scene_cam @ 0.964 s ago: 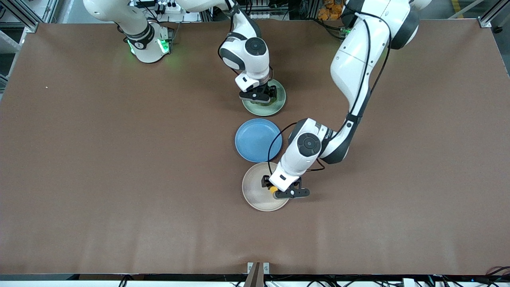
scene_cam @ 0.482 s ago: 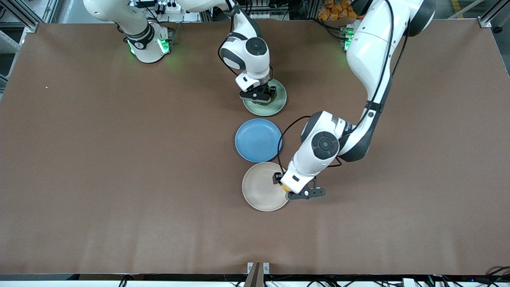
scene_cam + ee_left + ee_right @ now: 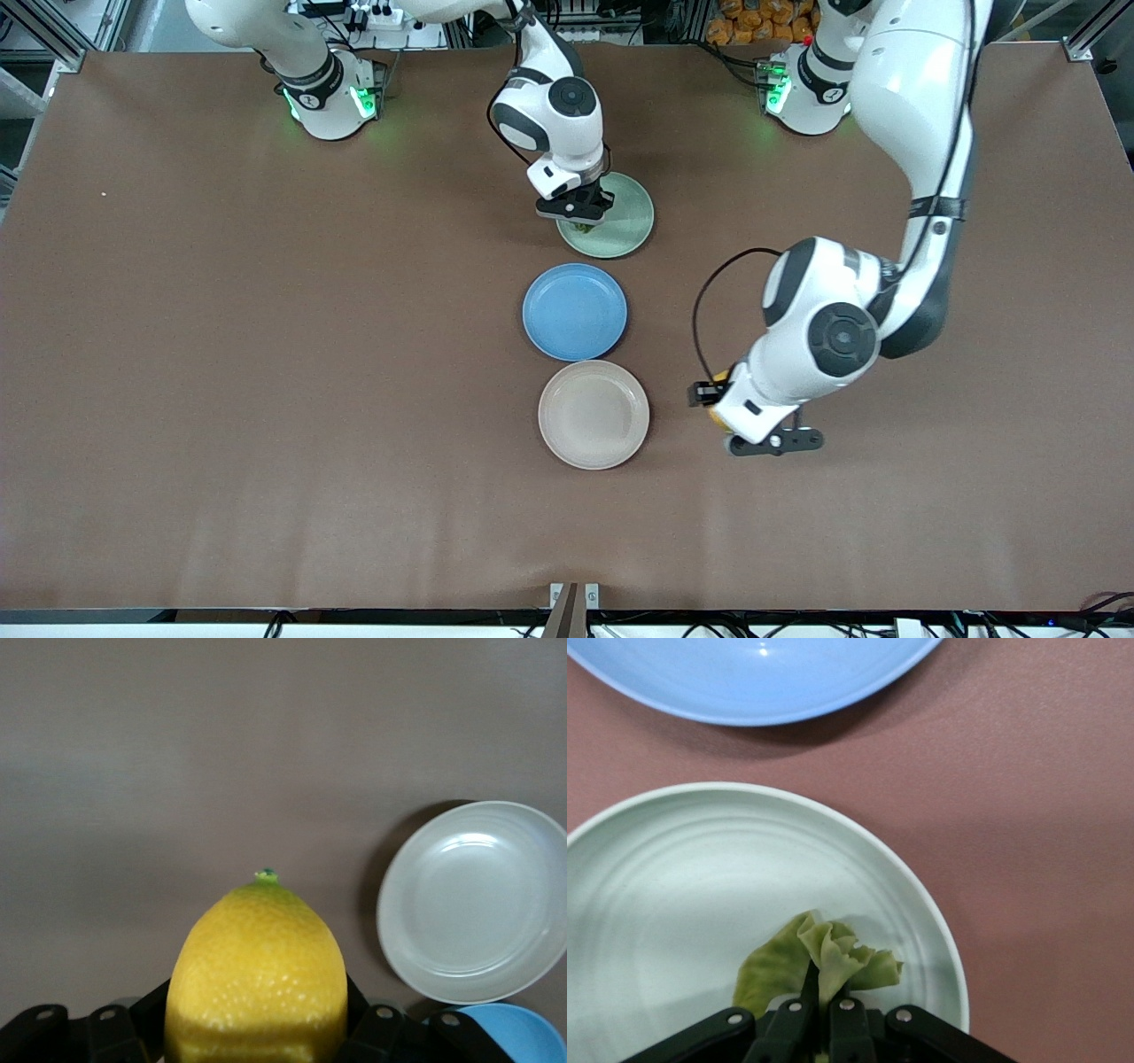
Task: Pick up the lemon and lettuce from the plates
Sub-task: 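Lift the lemon with the left gripper while the right gripper lifts lettuce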
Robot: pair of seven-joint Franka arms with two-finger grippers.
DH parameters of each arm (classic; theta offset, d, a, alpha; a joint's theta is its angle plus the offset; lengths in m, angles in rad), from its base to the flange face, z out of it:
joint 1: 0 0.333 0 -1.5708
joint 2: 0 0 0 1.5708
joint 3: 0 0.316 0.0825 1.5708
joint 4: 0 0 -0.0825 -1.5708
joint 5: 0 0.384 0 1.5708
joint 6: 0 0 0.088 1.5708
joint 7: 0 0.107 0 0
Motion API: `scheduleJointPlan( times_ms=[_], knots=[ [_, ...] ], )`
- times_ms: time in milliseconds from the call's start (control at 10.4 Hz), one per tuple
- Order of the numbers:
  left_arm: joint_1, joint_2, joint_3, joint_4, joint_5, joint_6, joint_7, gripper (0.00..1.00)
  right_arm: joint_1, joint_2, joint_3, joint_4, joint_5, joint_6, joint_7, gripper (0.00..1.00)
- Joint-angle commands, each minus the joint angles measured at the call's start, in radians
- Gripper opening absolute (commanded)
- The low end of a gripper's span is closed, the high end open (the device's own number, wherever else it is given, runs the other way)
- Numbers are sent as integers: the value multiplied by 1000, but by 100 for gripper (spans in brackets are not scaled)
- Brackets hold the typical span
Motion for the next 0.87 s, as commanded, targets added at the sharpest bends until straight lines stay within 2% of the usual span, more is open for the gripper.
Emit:
scheduleJointPlan(
  times_ms=[0,193,386,771],
  knots=[
    [49,-23,-4,-41,24,-37,29,43,11,-58,-9,-3,-14,-16,47,0],
    [97,-18,-4,-47,24,-45,58,43,2,-108,-18,-3,-14,-67,47,0],
    [138,-15,-4,-64,23,-45,114,44,2,-144,-65,-4,-15,-91,40,0],
    [171,41,-3,-65,23,-28,135,44,-1,-142,-208,-4,-37,-93,-90,0]
  ],
)
